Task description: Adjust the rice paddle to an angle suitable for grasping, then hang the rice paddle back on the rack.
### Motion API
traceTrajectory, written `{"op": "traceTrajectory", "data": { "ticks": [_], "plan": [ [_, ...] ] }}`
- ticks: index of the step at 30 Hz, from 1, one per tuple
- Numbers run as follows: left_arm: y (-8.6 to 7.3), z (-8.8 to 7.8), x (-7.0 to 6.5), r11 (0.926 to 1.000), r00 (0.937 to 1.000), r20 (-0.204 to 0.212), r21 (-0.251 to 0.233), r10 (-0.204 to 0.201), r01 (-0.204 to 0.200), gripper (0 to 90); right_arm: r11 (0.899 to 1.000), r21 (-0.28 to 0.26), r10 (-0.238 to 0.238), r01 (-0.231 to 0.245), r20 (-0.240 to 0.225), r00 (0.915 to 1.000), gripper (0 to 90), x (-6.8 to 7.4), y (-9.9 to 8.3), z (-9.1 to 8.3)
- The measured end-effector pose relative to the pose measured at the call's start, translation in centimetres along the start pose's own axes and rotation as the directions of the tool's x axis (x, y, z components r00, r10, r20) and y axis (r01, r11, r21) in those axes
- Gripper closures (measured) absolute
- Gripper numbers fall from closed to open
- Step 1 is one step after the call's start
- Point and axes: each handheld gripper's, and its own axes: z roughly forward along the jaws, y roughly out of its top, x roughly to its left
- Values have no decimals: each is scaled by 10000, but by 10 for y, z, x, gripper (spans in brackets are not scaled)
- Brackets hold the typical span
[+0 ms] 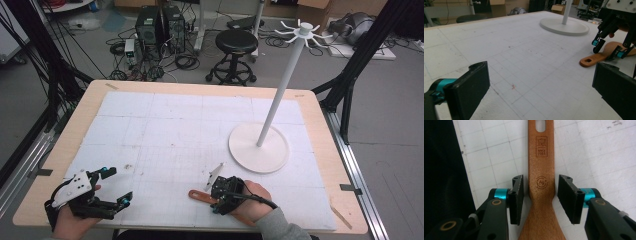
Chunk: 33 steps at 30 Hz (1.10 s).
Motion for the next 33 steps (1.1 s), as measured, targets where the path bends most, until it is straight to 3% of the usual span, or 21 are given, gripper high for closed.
{"op": "traceTrajectory", "data": {
  "ticks": [5,13,27,33],
  "plan": [
    [0,1,0,10000,10000,55,71,16,-16,17,9998,-68,-211,211,-28,9998,639,-1,-1,-1],
    [0,2,2,10000,9999,108,65,-12,12,18,9993,-147,-341,338,-171,9993,644,-2,-1,-1],
    [3,9,1,9999,9997,245,77,63,-65,17,9906,-1369,-24,28,30,10000,644,-6,-13,-18],
    [2,15,4,9999,9991,424,142,14,-20,17,9753,-2204,234,-170,265,9994,644,-7,-21,-33]
  ]
}}
